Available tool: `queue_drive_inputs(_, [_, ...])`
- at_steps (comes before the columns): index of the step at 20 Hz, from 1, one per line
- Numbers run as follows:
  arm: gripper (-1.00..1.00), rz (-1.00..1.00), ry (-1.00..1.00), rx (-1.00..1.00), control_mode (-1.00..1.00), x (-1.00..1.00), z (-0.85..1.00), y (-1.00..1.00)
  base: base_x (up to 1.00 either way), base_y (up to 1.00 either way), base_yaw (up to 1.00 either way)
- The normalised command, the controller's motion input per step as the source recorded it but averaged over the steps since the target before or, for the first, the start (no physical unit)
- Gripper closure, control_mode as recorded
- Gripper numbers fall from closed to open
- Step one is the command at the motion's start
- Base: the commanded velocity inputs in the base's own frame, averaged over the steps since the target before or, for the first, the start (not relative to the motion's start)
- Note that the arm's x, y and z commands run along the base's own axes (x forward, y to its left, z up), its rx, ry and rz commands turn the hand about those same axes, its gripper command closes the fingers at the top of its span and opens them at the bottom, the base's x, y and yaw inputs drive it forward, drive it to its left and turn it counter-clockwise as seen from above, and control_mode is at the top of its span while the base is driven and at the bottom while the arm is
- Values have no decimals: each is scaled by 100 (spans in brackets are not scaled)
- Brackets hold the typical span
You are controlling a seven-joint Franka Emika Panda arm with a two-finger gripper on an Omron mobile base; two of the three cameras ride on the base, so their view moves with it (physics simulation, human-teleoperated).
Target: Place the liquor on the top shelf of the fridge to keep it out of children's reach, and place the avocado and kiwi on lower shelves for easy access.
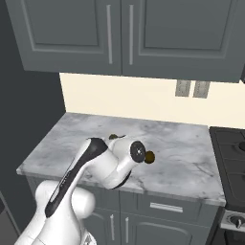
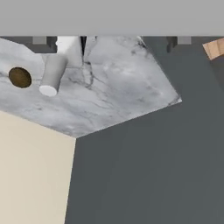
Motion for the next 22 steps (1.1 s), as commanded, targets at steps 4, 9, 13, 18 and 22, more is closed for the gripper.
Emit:
queue_drive_inputs(4, [-100,16,-11,7,-100,16,-14,0,0,0,0])
queue_drive_inputs(9, [-100,11,-1,4,-100,29,-20,0,0,0,0])
queue_drive_inputs(13, [-100,7,0,3,-100,34,-14,0,0,0,0])
queue_drive_inputs(18, [-100,2,0,5,-100,36,-5,-4,0,0,0])
queue_drive_inputs(22, [-100,0,0,4,-100,33,-4,-6,0,0,0])
